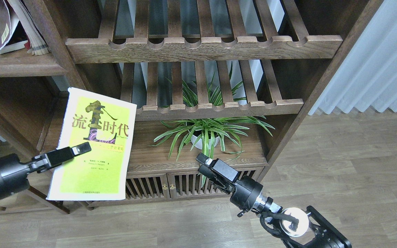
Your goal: Organize books on shelf
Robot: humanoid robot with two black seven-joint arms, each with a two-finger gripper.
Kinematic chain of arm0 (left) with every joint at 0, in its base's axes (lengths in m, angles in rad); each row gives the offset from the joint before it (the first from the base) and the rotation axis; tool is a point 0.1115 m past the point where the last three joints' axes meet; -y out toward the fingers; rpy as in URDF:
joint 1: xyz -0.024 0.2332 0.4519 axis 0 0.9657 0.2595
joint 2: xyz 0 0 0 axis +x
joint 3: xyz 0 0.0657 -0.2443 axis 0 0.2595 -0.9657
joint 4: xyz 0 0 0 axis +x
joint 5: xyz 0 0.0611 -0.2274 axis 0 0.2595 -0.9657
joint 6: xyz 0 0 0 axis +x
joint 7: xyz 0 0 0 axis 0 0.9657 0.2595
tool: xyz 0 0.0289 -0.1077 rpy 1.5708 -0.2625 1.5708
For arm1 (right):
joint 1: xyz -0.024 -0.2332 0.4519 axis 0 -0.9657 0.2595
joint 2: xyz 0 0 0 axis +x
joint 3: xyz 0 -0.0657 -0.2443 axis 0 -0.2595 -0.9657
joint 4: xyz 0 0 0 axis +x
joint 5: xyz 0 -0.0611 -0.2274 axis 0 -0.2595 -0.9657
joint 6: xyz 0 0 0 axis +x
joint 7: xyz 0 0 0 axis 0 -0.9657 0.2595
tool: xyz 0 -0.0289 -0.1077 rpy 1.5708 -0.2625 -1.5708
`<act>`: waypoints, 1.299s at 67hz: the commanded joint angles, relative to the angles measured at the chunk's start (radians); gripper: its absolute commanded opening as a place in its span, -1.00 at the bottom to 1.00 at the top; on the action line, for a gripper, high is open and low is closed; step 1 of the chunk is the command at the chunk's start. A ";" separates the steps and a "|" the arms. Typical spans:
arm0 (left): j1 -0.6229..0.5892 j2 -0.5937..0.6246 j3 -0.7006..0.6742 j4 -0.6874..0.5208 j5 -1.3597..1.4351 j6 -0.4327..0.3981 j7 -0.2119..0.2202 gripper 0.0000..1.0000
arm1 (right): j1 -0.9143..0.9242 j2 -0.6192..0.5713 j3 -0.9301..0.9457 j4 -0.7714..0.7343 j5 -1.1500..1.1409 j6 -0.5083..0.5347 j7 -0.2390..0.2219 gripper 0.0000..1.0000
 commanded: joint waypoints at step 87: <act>-0.584 0.340 0.012 0.294 -0.002 0.000 0.029 -1.00 | 0.065 0.000 0.006 -0.059 0.006 0.000 0.000 0.99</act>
